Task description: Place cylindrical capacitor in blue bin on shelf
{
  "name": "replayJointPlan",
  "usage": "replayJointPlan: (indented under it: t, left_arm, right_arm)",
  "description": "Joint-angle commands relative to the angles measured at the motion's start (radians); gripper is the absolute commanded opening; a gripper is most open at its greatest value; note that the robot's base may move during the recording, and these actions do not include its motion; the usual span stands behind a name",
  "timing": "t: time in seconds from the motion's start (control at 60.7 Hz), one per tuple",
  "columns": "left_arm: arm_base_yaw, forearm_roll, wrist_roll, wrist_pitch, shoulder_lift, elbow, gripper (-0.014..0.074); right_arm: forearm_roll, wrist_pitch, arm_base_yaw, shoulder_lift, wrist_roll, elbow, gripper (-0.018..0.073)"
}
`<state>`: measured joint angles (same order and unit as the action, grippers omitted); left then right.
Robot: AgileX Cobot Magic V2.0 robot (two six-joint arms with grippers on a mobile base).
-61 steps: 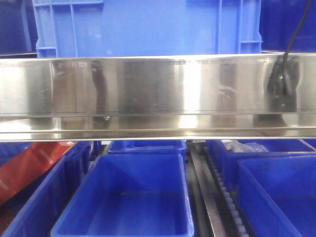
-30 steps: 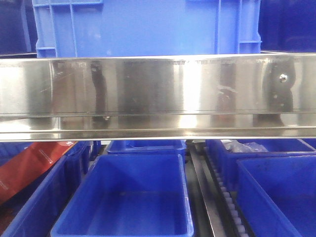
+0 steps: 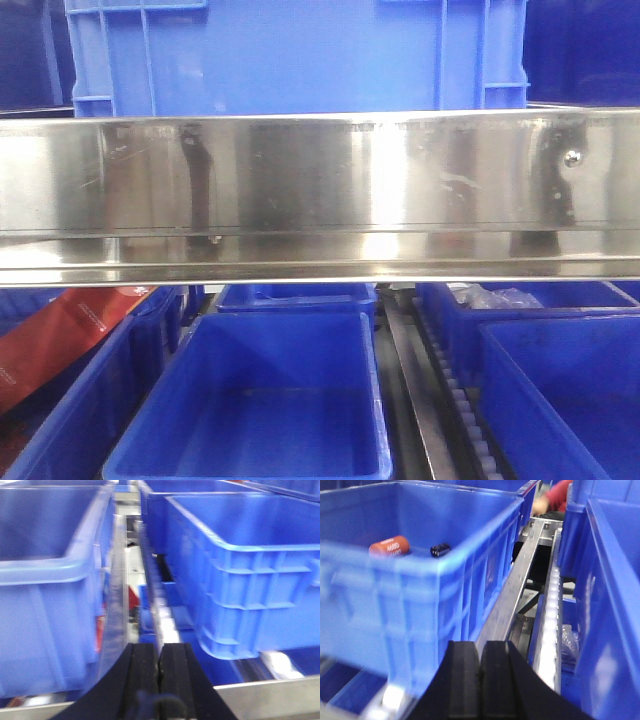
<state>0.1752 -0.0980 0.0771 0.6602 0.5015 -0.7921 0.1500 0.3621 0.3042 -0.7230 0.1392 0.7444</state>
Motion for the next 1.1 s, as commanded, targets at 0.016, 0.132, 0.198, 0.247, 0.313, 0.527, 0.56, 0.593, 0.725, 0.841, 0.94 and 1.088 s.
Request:
replayJointPlan:
  t: [0.016, 0.132, 0.198, 0.247, 0.313, 0.527, 0.56, 0.593, 0.725, 0.841, 0.94, 1.088]
  left_arm:
    - [0.034, 0.006, -0.005, -0.02, 0.024, 0.003, -0.0111]
    - [0.048, 0.014, -0.005, -0.022, 0.034, 0.003, -0.0111]
    - [0.048, 0.016, -0.005, -0.025, 0.034, 0.003, -0.0111]
    - [0.048, 0.017, -0.005, -0.027, 0.034, 0.003, -0.0111]
    - [0.048, 0.017, -0.005, -0.027, 0.034, 0.003, -0.0111]
    - [0.046, 0.017, -0.005, -0.028, 0.034, 0.003, -0.0111]
    - [0.046, 0.017, -0.005, -0.028, 0.034, 0.003, -0.0111]
    - [0.046, 0.017, -0.005, -0.028, 0.034, 0.003, -0.0111]
    - [0.046, 0.017, -0.005, -0.028, 0.034, 0.003, -0.0111]
    - [0.046, 0.017, -0.005, -0.028, 0.034, 0.003, -0.0111]
    - [0.046, 0.017, -0.005, -0.028, 0.034, 0.003, -0.0111]
    - [0.046, 0.03, -0.005, -0.031, 0.026, 0.003, -0.0111]
  right_arm:
    - [-0.005, -0.057, -0.006, 0.106, 0.002, -0.092, -0.0162]
    - [-0.005, -0.057, -0.006, 0.216, 0.002, -0.147, -0.0162]
    - [-0.005, -0.063, -0.006, 0.257, 0.002, -0.159, -0.0162]
    - [-0.005, -0.063, -0.006, 0.284, 0.002, -0.162, -0.0162]
    - [-0.005, -0.071, -0.006, 0.297, 0.002, -0.162, -0.0162]
    - [-0.005, -0.086, -0.006, 0.299, 0.002, -0.162, -0.0162]
    - [-0.005, -0.086, -0.006, 0.299, 0.002, -0.162, -0.0162]
    - [-0.005, -0.086, -0.006, 0.299, 0.002, -0.162, -0.0162]
    - [-0.005, -0.086, -0.006, 0.299, 0.002, -0.162, -0.0162]
    - [-0.005, -0.086, -0.006, 0.299, 0.002, -0.162, -0.0162]
    - [-0.005, -0.086, -0.006, 0.299, 0.002, -0.162, -0.0162]
    - [-0.005, -0.086, -0.006, 0.299, 0.002, -0.162, -0.0162]
